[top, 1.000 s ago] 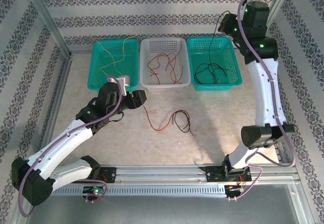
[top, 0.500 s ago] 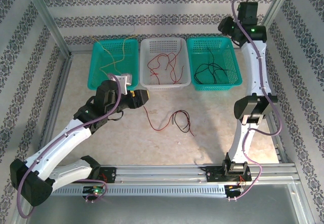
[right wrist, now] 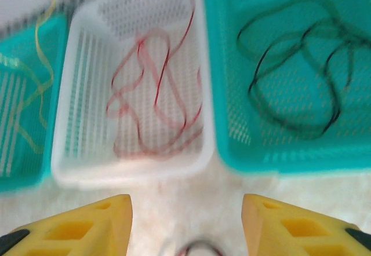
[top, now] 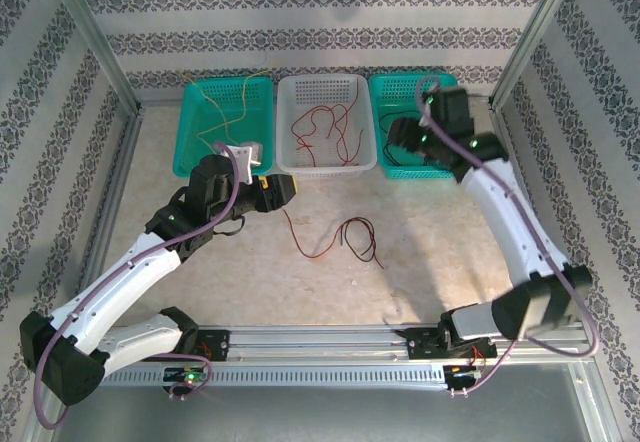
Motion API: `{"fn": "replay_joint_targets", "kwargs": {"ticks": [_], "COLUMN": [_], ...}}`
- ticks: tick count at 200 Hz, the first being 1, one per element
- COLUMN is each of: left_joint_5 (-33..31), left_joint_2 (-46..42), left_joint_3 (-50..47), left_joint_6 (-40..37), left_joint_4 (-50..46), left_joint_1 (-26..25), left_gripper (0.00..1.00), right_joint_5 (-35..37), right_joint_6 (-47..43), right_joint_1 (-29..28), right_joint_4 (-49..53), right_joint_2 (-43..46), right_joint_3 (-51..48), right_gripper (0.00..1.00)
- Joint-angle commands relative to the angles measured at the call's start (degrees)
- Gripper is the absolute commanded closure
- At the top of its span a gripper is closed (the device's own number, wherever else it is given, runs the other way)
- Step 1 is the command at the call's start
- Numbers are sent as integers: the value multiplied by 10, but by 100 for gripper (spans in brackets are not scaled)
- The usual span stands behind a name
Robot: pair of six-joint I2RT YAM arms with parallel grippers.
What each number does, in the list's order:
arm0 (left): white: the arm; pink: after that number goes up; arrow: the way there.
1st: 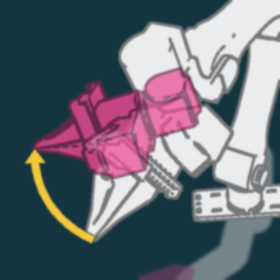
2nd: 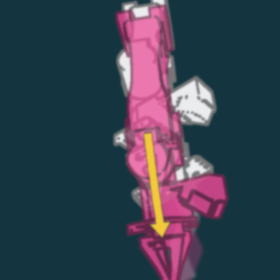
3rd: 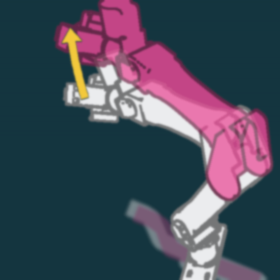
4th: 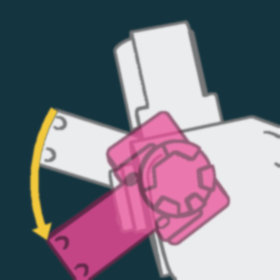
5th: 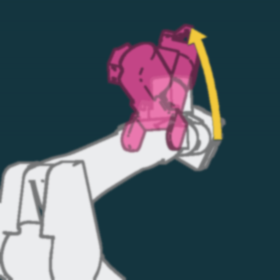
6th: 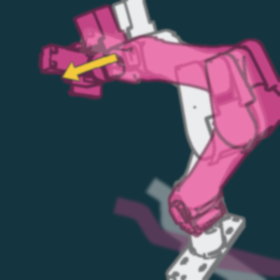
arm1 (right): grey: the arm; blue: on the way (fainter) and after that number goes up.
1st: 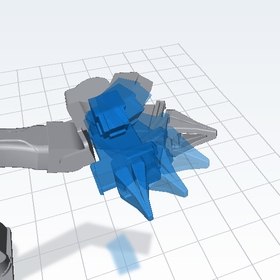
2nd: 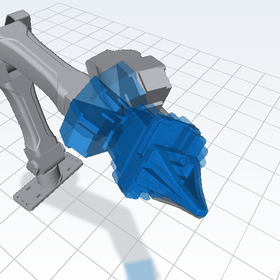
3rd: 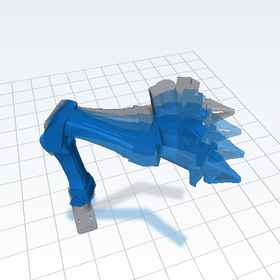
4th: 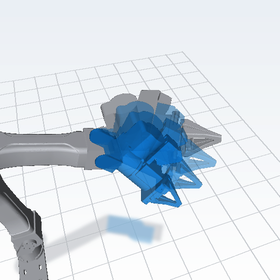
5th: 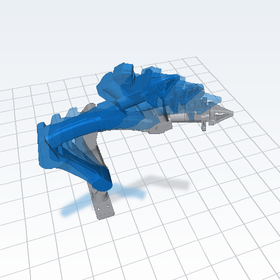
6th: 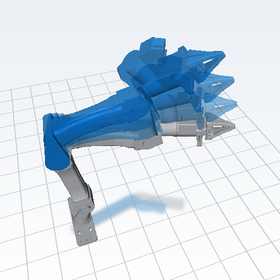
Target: Untangle the cables
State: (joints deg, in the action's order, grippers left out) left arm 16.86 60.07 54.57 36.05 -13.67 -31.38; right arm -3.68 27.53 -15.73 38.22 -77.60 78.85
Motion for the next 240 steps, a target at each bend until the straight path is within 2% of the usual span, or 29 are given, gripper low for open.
{"fn": "replay_joint_targets", "kwargs": {"ticks": [1,22,52,80,123,163,207,240], "left_joint_5": [48,65,66,69,72,67,37,42], "left_joint_2": [12,24,35,40,77,128,191,226], "left_joint_3": [3,2,-8,-22,-78,-110,-104,-106], "left_joint_6": [21,31,42,57,124,161,188,206], "left_joint_4": [32,39,43,60,119,166,147,157], "left_joint_1": [2,2,2,2,-4,-28,-35,-35], "left_gripper": [35,37,39,40,46,48,51,52], "right_joint_5": [51,51,18,17,29,19,17,13], "right_joint_6": [24,33,27,0,-23,-26,-33,-31], "right_joint_1": [-58,-108,-122,-121,-116,-97,-92,-91], "right_joint_4": [-21,-29,-46,-50,-59,-75,-84,-92], "right_joint_2": [27,39,-1,-76,-166,-188,-216,-219], "right_joint_3": [-113,-194,-244,-224,-195,-206,-212,-214], "right_gripper": [48,52,60,68,71,73,76,76]}}
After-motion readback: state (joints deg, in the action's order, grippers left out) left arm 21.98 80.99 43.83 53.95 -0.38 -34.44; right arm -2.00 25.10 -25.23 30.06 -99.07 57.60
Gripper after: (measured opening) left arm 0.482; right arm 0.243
